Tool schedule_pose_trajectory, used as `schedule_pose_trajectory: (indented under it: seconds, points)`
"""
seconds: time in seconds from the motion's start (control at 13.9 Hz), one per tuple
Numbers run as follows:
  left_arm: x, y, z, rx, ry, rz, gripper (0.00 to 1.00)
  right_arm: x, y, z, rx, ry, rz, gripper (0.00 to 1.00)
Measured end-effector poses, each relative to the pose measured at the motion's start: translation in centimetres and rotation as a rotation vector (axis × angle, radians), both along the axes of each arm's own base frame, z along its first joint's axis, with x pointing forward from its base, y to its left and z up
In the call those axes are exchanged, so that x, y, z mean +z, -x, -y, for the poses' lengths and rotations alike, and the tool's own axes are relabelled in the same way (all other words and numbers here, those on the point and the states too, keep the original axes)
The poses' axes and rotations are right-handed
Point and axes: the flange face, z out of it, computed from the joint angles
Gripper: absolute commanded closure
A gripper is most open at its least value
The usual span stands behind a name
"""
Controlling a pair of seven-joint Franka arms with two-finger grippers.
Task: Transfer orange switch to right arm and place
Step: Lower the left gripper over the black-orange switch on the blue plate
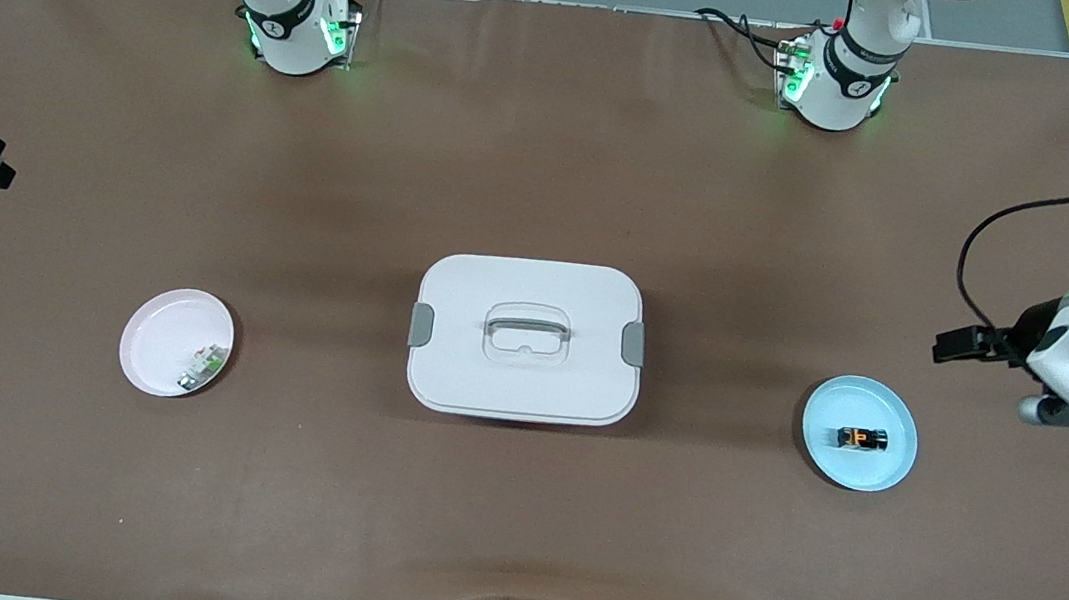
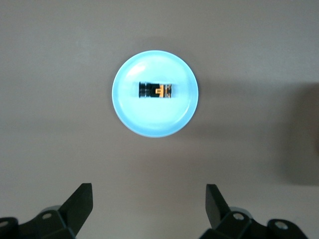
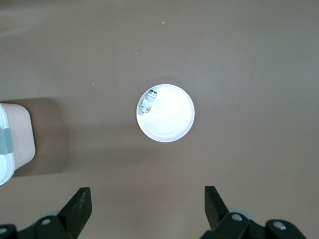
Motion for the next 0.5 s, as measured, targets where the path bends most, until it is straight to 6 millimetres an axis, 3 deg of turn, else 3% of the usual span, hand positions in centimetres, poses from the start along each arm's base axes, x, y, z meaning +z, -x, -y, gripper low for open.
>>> schedule_pose_trajectory:
  seconds: [0.5]
  points:
    - [-10.3, -2.0, 0.2, -0.011, -0.013, 0.017, 0.0, 0.0, 0.1, 0.4, -0.007, 0.001, -0.003, 0.0]
